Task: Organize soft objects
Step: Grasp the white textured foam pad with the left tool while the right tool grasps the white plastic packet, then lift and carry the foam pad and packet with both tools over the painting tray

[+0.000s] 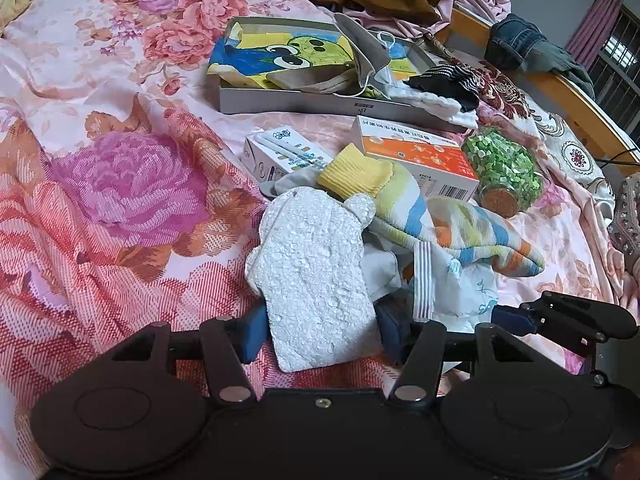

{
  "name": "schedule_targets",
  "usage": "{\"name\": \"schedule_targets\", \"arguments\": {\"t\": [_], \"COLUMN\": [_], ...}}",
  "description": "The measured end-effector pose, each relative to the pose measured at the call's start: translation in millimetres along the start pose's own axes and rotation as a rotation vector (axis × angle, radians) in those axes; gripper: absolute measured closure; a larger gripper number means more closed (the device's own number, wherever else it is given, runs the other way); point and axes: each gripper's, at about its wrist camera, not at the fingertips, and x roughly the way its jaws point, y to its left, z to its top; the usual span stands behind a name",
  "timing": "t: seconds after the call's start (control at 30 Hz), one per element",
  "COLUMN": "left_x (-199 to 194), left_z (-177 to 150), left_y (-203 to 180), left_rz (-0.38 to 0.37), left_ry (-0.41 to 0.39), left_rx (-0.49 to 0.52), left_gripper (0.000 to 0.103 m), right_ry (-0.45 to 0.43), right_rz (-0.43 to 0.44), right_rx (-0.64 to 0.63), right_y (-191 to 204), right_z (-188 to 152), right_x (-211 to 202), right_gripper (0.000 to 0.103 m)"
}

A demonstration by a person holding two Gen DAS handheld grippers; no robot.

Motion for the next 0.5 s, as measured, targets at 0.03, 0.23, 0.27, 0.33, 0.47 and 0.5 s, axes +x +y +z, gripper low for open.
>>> {"name": "schedule_targets", "arguments": {"t": [0.03, 0.23, 0.27, 0.33, 0.47, 0.5], "left_x": [0, -4, -5, -8, -15, -17], "left_z": [0, -4, -4, -7, -13, -14], "left_y": [0, -1, -1, 0, 3, 3], "left_rz": [0.000, -0.001, -0.001, 0.000, 0.006, 0.008], "left_ry": [-0.001, -0.018, -0.022, -0.031, -0.052, -0.058], "left_rx": [-0.001, -0.007, -0.010, -0.017, -0.034, -0.038], "left_gripper": [0.044, 0.045, 0.045, 0.045, 0.045, 0.045], "right_ry": [-0.001, -0.004, -0.004, -0.003, -0.007, -0.007], "right_rz": [0.002, 0.007, 0.007, 0.010, 0.017, 0.021], "right_rx": [0.003, 0.013, 0.014, 0.018, 0.021, 0.022], "right_y": [0, -1, -1, -1, 0, -1], "right_z": [0, -1, -1, -2, -4, -4], "right_x": [0, -2, -2, -3, -5, -6], "right_gripper": [0.070, 0.074, 0.074, 0.075, 0.075, 0.075]}}
